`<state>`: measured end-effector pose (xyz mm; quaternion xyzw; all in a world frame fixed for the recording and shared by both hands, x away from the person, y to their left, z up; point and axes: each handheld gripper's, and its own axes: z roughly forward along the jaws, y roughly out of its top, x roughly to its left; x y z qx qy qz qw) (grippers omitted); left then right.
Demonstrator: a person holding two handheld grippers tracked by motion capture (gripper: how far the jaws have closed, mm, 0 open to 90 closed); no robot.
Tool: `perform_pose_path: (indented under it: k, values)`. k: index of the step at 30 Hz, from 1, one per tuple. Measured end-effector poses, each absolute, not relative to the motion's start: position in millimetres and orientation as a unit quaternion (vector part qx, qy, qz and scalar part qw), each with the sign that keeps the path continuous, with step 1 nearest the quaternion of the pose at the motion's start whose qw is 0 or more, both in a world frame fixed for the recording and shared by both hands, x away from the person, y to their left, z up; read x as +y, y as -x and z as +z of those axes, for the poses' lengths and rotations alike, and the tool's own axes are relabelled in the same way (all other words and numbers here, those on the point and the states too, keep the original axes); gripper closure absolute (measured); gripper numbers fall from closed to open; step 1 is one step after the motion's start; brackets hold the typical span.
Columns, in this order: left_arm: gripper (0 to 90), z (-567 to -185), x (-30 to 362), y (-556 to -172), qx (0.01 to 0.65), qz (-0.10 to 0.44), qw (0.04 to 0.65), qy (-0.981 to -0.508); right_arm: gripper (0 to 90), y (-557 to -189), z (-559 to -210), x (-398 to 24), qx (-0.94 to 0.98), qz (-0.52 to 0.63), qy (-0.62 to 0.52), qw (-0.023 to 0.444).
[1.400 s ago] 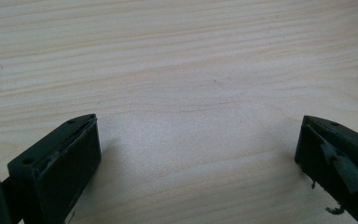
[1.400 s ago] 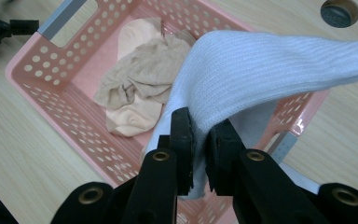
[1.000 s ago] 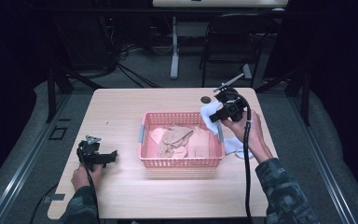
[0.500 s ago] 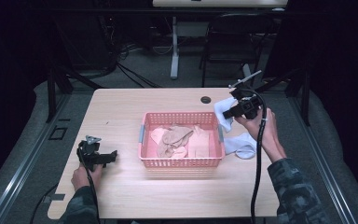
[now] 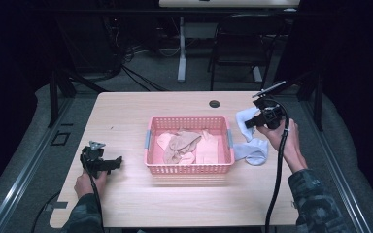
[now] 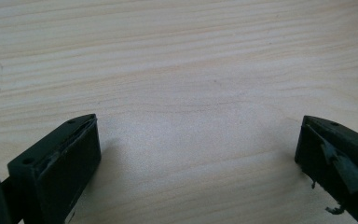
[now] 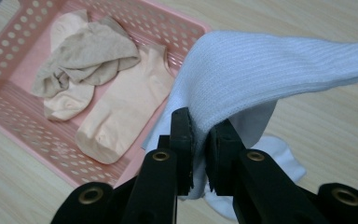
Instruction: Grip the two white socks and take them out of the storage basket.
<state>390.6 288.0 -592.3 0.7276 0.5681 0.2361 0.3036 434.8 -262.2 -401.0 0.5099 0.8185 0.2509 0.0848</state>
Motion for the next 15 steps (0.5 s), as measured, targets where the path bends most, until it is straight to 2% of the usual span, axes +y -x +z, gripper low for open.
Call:
perform_pose_path:
  k: [15]
  values:
    - [0.0, -592.3, 287.7, -390.7, 0.569, 0.236, 0.304, -0.727, 81.8, -446.3, -439.0, -277.9, 0.810, 0.241, -0.530, 0.069]
